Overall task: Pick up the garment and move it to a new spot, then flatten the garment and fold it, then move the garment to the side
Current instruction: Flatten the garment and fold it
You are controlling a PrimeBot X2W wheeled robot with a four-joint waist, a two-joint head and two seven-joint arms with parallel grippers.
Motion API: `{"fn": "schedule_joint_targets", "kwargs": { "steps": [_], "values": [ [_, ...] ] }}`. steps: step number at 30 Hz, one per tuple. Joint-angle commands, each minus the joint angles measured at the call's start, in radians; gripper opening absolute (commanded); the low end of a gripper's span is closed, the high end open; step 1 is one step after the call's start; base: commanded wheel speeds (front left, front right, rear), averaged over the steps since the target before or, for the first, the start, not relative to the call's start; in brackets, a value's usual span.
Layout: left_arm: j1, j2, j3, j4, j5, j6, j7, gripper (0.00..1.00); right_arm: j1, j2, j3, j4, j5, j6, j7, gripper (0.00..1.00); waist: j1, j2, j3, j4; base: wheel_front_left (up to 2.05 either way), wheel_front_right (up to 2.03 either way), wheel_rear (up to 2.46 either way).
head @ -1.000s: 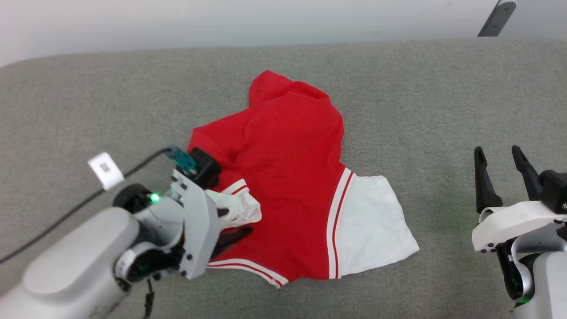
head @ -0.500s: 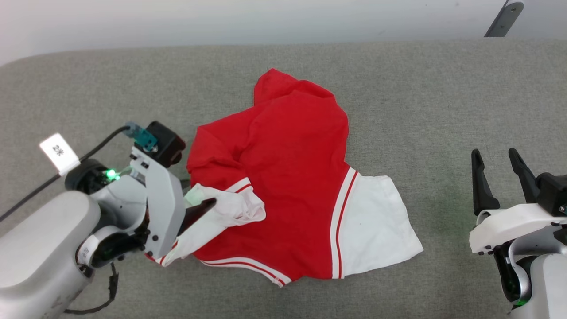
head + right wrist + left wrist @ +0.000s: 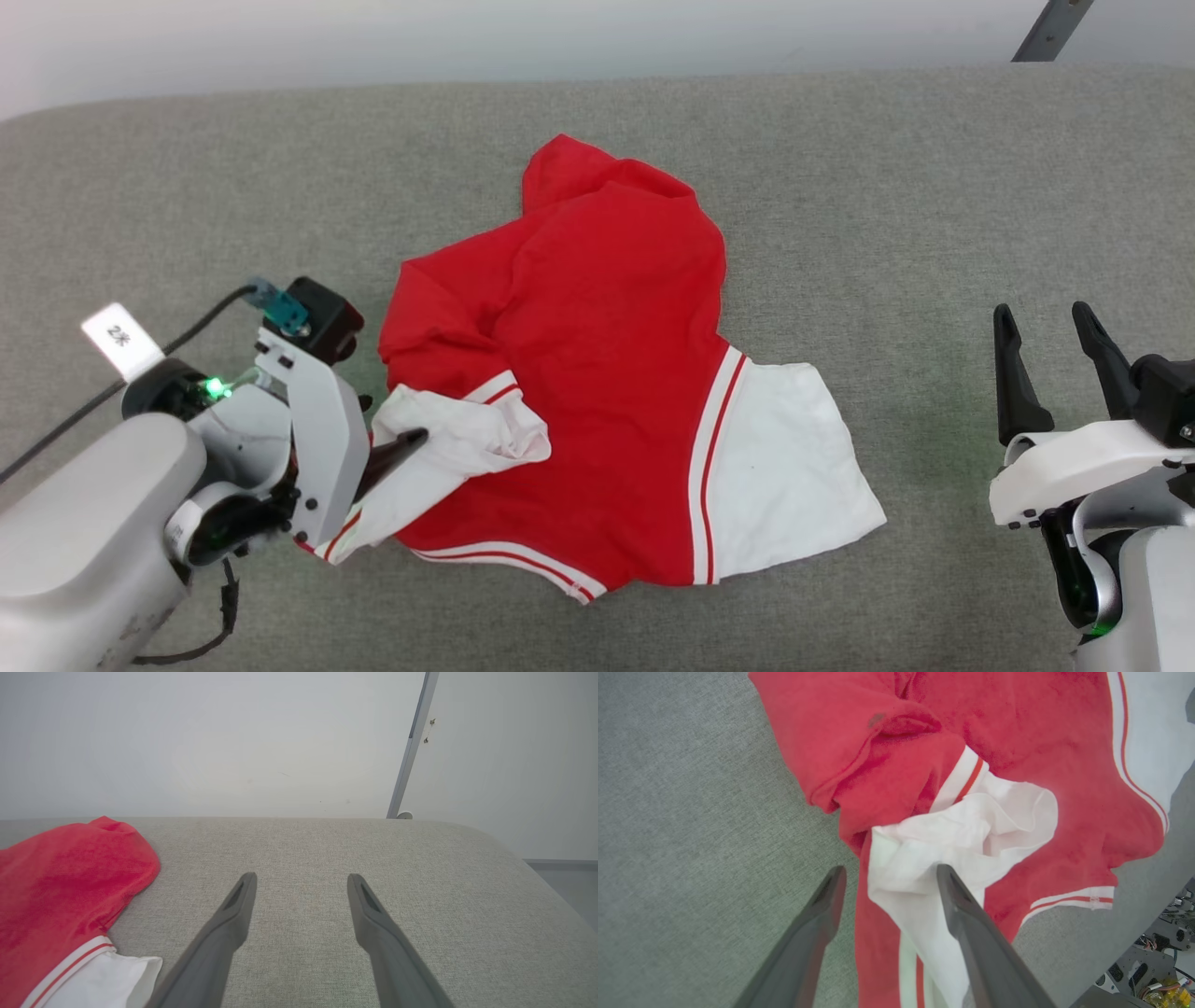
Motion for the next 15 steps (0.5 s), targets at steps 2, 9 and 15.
{"fn": "schedule_joint_targets", "kwargs": {
  "steps": [2,9,15],
  "values": [
    [-0.008,-0.006,-0.003,0.014,-0.003,-0.007,-0.003,0.53,-0.005,-0.001,0.002,-0.001,0.003,-0.002,-0.003,1.00,0.0000,0.0000,0.001,-0.001,0.00,0.00,0.00],
    [-0.016,-0.011,-0.021,0.036,-0.002,-0.016,-0.014,0.00,-0.005,-0.002,-0.002,-0.003,0.005,-0.002,0.000,1.00,0.0000,0.0000,0.004,0.000,0.00,0.00,0.00],
    [-0.029,-0.005,-0.015,0.039,-0.012,-0.018,-0.032,0.00,-0.001,-0.005,-0.006,-0.005,0.005,-0.002,-0.001,1.00,0.0000,0.0000,0.003,0.007,0.00,0.00,0.00]
  ]
}}
